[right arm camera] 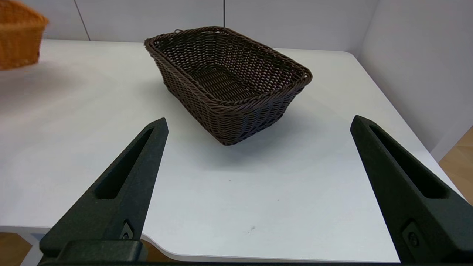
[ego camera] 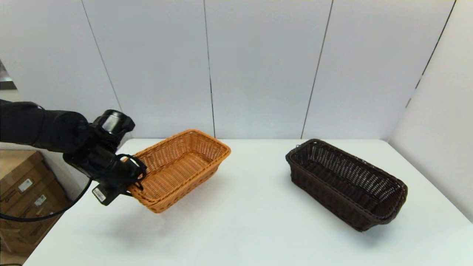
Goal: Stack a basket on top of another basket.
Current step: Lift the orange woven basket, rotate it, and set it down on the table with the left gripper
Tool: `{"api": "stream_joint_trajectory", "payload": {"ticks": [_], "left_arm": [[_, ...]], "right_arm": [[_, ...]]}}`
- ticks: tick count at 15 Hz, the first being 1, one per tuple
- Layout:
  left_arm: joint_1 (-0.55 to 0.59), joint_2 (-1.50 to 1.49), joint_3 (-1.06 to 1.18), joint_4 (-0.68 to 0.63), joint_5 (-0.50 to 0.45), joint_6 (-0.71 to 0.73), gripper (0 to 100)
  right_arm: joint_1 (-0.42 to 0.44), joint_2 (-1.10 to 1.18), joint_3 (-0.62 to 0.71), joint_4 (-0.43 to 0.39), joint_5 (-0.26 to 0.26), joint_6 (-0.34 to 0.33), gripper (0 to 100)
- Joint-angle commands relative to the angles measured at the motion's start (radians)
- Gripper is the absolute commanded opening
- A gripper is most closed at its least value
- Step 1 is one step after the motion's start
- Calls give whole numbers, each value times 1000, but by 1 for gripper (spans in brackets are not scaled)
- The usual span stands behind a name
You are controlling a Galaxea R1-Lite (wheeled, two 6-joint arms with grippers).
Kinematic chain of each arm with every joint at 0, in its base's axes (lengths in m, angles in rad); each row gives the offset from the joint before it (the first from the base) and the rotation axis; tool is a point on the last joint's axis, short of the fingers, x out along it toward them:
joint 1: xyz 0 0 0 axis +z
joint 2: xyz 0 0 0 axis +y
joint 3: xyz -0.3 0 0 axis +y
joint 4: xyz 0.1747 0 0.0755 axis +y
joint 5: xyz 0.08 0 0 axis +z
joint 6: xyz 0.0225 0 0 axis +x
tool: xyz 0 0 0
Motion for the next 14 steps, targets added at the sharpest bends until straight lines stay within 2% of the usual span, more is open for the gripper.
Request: {"api": "stream_joint_trajectory", "payload": {"ticks": [1,5,11,14], "left_arm": [[-24,-77,9,13,-80,94,0],[-119,-103,-2,82,-100,307,0],[-131,-108,-11,162,-104,698,0],[-134,-39,-58,156,-136,744,0]], "right_arm": [[0,1,0,0,0,-2,100],[0,1,0,0,2,-3,100],[0,1,0,0,2,-6,100],[0,1,0,0,3,-8,100]]}}
